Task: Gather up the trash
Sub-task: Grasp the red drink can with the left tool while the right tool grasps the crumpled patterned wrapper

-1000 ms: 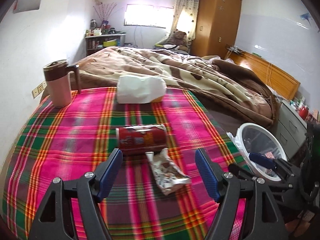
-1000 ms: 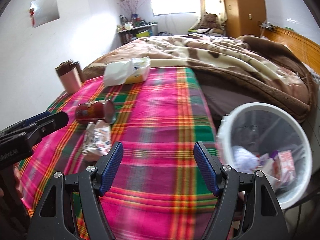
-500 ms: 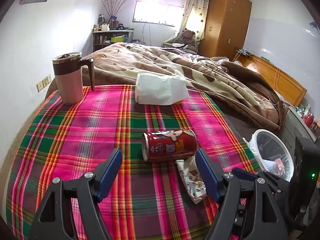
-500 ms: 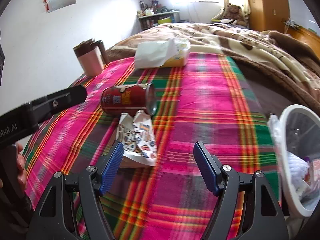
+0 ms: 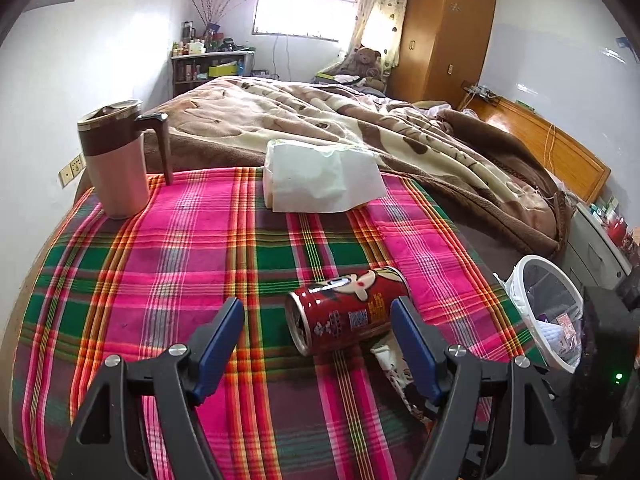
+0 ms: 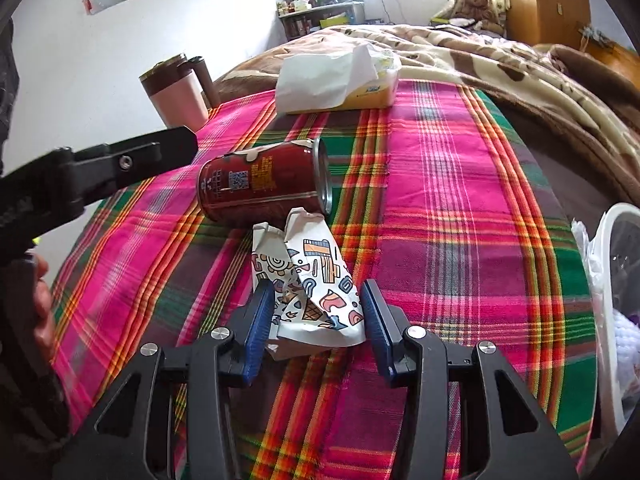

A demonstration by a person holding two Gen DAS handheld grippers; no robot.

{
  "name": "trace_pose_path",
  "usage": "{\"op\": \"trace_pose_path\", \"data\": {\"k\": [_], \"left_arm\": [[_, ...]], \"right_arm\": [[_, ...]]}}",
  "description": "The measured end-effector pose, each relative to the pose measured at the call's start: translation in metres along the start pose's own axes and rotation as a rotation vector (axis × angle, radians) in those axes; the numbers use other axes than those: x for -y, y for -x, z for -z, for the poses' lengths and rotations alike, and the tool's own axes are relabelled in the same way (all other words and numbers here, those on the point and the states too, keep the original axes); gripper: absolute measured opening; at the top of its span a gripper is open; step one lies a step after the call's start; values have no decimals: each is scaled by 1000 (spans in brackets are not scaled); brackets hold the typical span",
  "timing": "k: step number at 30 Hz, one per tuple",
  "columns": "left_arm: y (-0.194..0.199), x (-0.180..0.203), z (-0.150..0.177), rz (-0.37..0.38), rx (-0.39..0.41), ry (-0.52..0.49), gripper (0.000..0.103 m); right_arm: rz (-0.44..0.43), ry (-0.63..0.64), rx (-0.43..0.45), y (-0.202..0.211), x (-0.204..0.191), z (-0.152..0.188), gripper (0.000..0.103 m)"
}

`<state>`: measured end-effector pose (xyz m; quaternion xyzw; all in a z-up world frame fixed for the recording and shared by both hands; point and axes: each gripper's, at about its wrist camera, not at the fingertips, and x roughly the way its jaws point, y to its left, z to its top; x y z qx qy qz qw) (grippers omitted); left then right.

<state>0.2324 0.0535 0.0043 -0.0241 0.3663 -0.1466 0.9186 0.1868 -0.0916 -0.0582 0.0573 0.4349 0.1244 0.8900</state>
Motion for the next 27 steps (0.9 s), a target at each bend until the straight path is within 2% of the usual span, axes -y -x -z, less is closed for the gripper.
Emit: {"op": "trace_pose_path", "data": {"k": [14,19,27], "left_arm": [[-40,13,-5,17,-92,-116,78],[-50,28,-6,40,-115,-213,82],[-56,44,-2,103,-192,-275,82]], "right_arm": [[121,-139,36,16,44,4,45],[130,-166,40,21,55,7,46],[118,-183,44,25,66,10,46]]}}
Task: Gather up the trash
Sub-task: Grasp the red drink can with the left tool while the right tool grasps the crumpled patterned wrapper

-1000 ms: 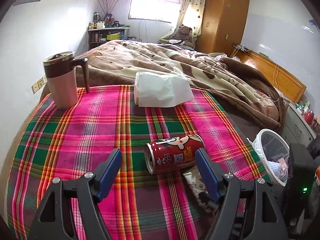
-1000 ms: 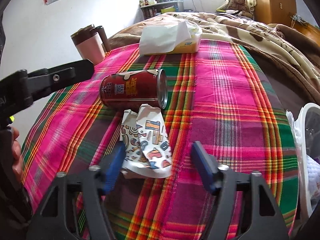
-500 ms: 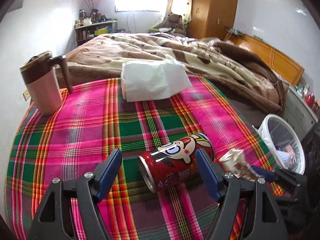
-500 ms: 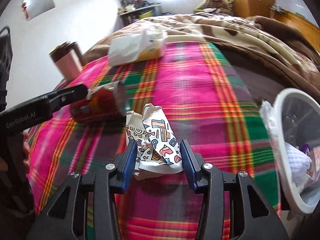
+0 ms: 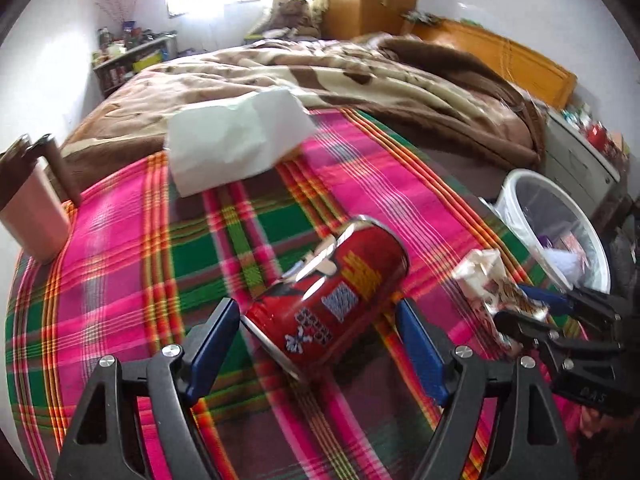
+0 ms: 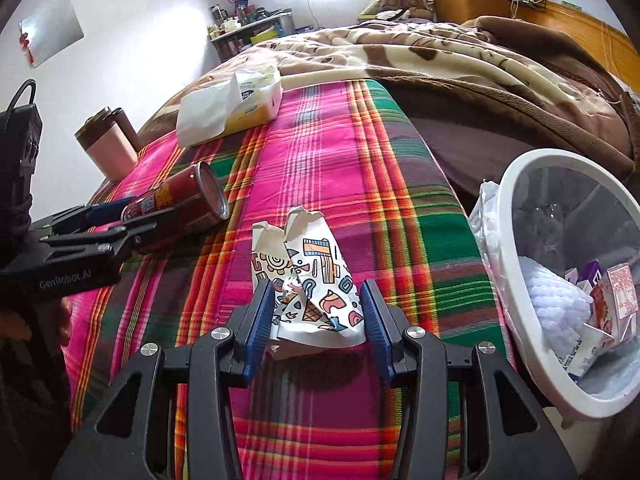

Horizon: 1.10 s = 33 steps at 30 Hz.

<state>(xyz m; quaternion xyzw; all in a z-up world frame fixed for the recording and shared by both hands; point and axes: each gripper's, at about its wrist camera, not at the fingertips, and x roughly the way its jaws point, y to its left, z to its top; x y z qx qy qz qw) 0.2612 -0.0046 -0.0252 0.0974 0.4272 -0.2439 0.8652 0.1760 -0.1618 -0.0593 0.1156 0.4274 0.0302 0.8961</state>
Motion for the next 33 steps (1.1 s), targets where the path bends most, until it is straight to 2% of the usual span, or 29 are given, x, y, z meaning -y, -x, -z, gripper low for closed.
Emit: {"op": "trace_pose_path", "data": {"k": [2,5,9,16,18,22,25,27,29,30,33], "left_arm": [[2,3,-2,32,1,-22,82],[2,1,-9,-2,20,-36,82],[-10,6,-13,1,-17,-64,82],[-22,14,-17,12,-6,-67,82],[-27,18,-15,7,-29,-90,82],[-29,19,-9,6,-43,-59,77],[-28,17,-11,30,-42,-23,77],[-31,19,-12,14,-44,-28,77],[-33,20,-12,1,-49,-22,73],[-32,22,-12,1,-43,-17,65],[-30,24,-12,-6,-44,-10,62]], "right_arm": [[-9,-8,-1,0,2,0,46],[-8,-13,2,0,4,0,46],[-8,-13,4,1,6,0,46],[3,-33,17,2,16,0,46],[0,-31,17,2,16,-1,46],[-3,-31,20,2,17,0,46],[-3,-31,19,3,17,0,46],[-2,-31,20,3,17,0,46],[-4,-34,21,3,19,-1,46],[-6,-36,21,2,20,-1,46],[-9,-39,22,3,20,-1,46]]}}
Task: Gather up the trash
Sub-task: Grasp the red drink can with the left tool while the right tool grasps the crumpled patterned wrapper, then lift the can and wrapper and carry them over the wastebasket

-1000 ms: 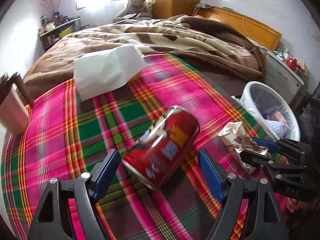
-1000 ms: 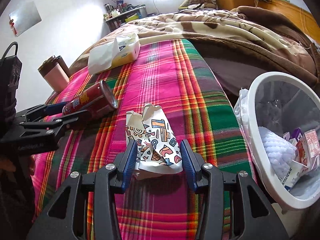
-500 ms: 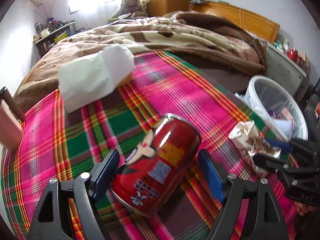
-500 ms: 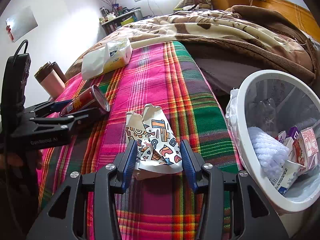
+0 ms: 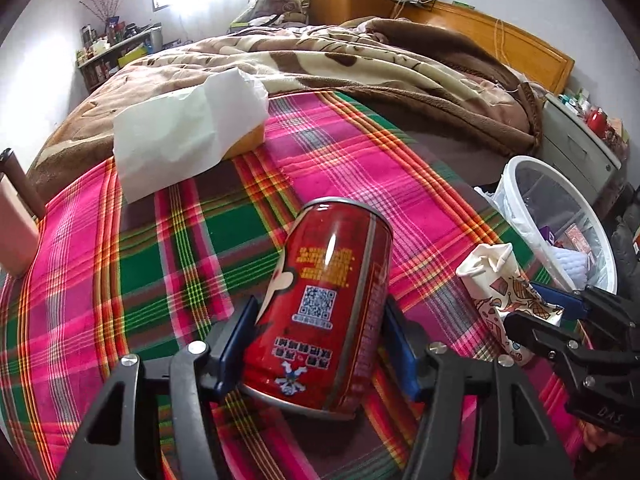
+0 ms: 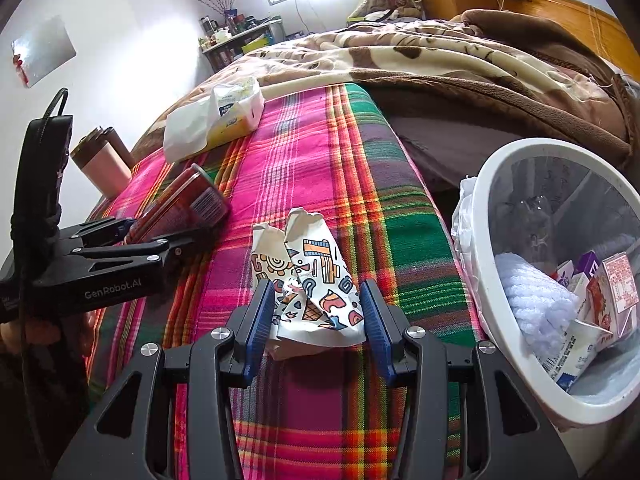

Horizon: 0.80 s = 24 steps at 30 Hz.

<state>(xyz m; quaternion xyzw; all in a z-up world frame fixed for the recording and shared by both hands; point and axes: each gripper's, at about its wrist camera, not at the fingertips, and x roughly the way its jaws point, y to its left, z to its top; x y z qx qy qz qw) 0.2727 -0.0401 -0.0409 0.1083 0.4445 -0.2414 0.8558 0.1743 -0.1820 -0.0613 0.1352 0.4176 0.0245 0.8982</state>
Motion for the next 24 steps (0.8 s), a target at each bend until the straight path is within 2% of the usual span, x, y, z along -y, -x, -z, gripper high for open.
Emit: {"op": "trace_pose_path", "data": {"k": [9,12,24], "left_arm": [[14,5,8,-2,34,30,58],[20,5,10,-11,46,40,54],[46,15,23,-11,94,60,54]], "right_arm": [[-8,-3,17,5,2,1,45],[-10,1,29,9,2,2,45],[-14,1,70,26,3,5,45]]}}
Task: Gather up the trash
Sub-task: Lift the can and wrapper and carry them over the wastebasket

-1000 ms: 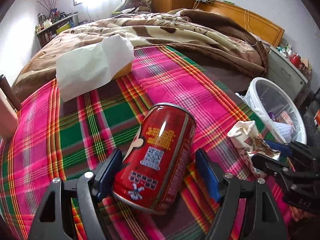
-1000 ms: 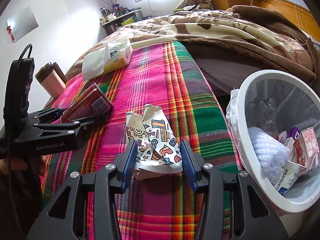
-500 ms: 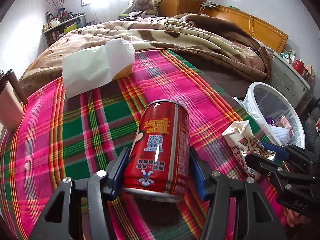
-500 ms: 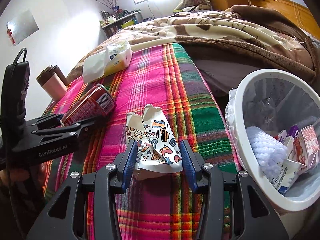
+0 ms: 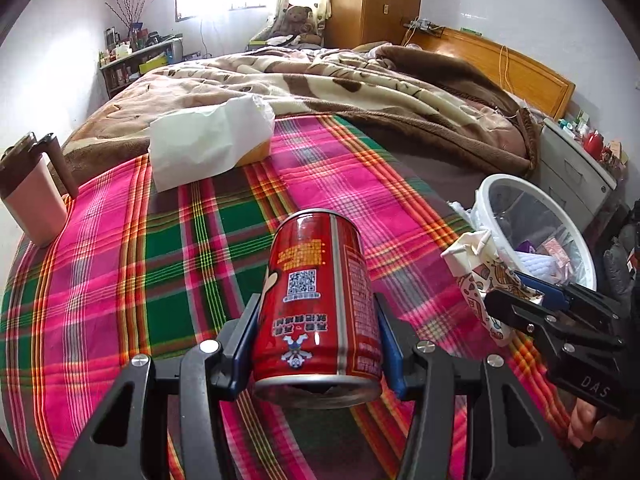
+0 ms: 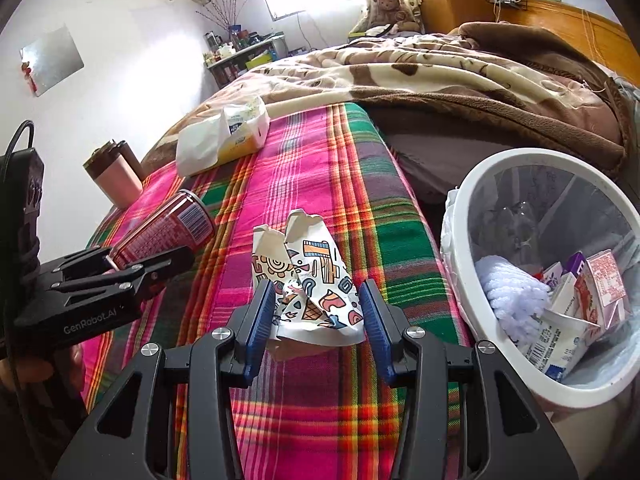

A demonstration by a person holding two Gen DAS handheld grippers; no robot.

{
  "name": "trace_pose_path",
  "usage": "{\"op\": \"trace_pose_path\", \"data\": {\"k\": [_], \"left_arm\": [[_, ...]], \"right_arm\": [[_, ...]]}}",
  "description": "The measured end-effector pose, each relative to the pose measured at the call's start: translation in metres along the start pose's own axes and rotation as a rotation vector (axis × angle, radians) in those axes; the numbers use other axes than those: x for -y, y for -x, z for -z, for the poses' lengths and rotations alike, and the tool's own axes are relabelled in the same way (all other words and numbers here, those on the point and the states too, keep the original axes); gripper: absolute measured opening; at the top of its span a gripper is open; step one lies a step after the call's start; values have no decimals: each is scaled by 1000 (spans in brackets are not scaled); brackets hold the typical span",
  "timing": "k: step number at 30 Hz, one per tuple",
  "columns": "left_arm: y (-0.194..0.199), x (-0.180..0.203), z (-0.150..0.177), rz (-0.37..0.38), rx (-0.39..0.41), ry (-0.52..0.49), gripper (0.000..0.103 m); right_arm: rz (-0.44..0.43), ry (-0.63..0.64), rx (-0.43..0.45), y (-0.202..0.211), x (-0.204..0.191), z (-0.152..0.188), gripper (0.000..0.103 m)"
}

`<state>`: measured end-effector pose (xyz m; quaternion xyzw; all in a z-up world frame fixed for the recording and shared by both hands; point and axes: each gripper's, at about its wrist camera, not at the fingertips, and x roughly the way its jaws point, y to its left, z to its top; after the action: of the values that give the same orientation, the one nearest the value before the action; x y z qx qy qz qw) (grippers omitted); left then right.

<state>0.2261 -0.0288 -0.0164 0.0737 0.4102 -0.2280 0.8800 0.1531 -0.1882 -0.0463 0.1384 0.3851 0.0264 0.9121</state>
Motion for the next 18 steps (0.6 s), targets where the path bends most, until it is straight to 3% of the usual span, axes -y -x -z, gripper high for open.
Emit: {"op": "trace_pose_path", "data": {"k": [18], "left_arm": [[57,54,7,31,104,-39,54]], "right_arm": [[11,-21,119,59,19,4,45]]}}
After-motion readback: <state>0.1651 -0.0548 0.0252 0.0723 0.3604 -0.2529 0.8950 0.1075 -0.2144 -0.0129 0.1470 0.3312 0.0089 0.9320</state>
